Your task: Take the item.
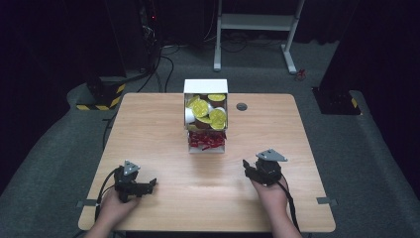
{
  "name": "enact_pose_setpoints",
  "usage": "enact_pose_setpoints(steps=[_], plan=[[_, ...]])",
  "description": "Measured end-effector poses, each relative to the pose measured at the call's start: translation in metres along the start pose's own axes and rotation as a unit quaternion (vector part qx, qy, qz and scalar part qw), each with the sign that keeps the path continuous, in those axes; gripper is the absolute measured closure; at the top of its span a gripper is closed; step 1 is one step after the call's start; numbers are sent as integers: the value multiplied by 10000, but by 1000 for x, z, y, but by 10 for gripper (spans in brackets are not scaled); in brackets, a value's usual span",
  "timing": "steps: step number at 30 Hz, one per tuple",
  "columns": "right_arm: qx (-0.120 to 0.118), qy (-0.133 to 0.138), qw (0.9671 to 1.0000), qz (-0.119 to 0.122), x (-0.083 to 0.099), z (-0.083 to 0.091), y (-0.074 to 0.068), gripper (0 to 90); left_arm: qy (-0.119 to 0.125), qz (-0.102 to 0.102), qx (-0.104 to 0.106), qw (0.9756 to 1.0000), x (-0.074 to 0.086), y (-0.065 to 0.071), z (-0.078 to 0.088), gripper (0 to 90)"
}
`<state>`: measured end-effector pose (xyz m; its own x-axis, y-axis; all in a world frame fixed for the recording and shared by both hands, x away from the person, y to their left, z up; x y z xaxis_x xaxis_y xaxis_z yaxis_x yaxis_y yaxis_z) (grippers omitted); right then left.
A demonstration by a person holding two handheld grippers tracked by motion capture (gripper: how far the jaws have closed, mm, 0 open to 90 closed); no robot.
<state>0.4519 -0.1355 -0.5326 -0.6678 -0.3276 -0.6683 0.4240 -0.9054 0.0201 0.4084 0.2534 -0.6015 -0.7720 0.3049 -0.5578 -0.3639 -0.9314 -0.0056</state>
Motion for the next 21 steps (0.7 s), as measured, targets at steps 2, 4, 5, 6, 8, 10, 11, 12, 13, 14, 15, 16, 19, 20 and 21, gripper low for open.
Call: enact_pose_setpoints(steps=[2,4,5,6,8,10,11,12,13,14,15,16,19,20,21], plan=[[-8,26,10000,20,-2,-1,-2,382,1,-1,-1,10000,0,0,0,6],[-17,50,10000,34,-4,-1,-4,395,1,0,0,10000,0,0,0,6],[-27,49,10000,30,-4,-2,-5,400,1,-1,-1,10000,0,0,0,6],[-36,52,10000,28,-5,-3,-5,402,0,-2,-1,10000,0,0,0,6],[-50,52,10000,45,-7,-4,-6,406,0,-1,0,10000,0,0,0,6],[-52,61,10000,36,-9,-5,-8,414,1,-1,0,10000,0,0,0,6],[-58,56,10000,40,-10,-5,-9,416,0,-2,0,10000,0,0,0,6],[-49,58,9999,65,-11,-6,-10,417,1,1,1,10000,0,0,0,6],[-44,63,9999,75,-12,-6,-11,419,1,1,0,10000,0,0,0,6],[-53,72,9999,79,-13,-6,-12,421,1,0,0,10000,0,0,0,6],[-64,80,9999,82,-14,-6,-13,422,0,-1,0,10000,0,0,0,6],[-62,92,9999,97,-15,-7,-14,423,0,-1,0,10000,0,0,0,6],[-72,99,9999,107,-17,-8,-17,430,1,0,0,10000,0,0,0,6],[-74,106,9998,136,-18,-8,-18,433,1,-1,0,10000,0,0,0,6],[-79,86,9999,108,-18,-9,-19,436,0,0,0,10000,0,0,0,6]])
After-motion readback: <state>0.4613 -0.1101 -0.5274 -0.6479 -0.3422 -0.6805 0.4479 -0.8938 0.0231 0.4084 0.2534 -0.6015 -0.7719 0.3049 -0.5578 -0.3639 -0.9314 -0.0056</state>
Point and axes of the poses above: each handheld gripper's, and its own axes: z roughly backward along the jaws, x roughly out of its underside, y roughly to its right, the point moved 10 cm from there along -z, roughly forward along the jaws, and after that the axes turned 11 degrees about -y, right-handed, at the moved point
